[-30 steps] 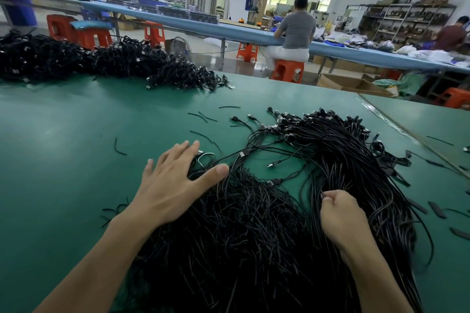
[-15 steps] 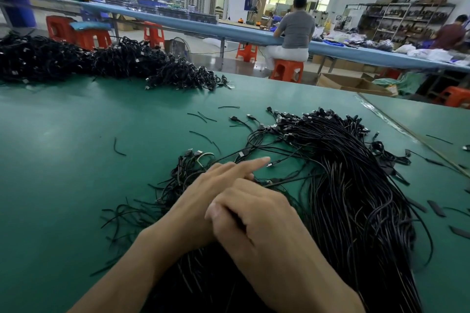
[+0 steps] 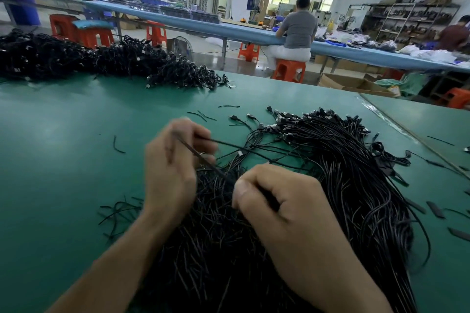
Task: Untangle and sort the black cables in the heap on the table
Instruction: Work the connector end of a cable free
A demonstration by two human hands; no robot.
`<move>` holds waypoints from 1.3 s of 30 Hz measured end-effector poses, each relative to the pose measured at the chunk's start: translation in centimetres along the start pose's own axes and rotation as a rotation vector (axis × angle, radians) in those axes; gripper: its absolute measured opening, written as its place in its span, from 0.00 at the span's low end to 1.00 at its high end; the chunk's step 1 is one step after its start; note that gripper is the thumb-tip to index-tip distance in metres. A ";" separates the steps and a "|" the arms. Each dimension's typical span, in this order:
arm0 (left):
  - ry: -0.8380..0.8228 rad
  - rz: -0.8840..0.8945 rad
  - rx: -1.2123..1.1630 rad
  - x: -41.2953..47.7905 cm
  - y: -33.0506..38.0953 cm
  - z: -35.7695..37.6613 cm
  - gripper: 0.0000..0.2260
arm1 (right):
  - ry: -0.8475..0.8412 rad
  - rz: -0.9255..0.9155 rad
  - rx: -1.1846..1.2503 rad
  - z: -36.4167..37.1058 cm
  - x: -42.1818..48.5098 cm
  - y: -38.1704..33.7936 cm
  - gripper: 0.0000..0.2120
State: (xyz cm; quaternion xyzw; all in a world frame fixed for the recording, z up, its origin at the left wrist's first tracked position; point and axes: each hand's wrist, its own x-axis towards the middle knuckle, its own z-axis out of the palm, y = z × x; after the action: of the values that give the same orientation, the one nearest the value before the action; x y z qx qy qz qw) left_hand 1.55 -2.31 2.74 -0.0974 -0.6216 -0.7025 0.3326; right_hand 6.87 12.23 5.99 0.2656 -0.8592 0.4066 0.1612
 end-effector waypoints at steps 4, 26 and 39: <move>0.227 0.220 0.018 2.0 -0.2 -2.0 0.08 | 0.007 0.111 -0.049 0.5 -0.1 1.1 0.14; -0.496 0.440 0.844 -1.8 -2.6 -0.2 0.13 | -0.042 0.362 0.051 -0.1 0.2 3.6 0.13; -0.335 0.154 0.570 -1.2 -3.4 -1.0 0.03 | 0.130 0.395 -0.246 -2.4 0.0 3.9 0.07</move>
State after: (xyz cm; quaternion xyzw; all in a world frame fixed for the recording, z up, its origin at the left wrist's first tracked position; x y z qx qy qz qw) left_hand 0.72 -2.83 -0.84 -0.1612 -0.8298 -0.4477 0.2916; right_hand 4.75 16.16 5.10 0.0441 -0.9253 0.3386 0.1648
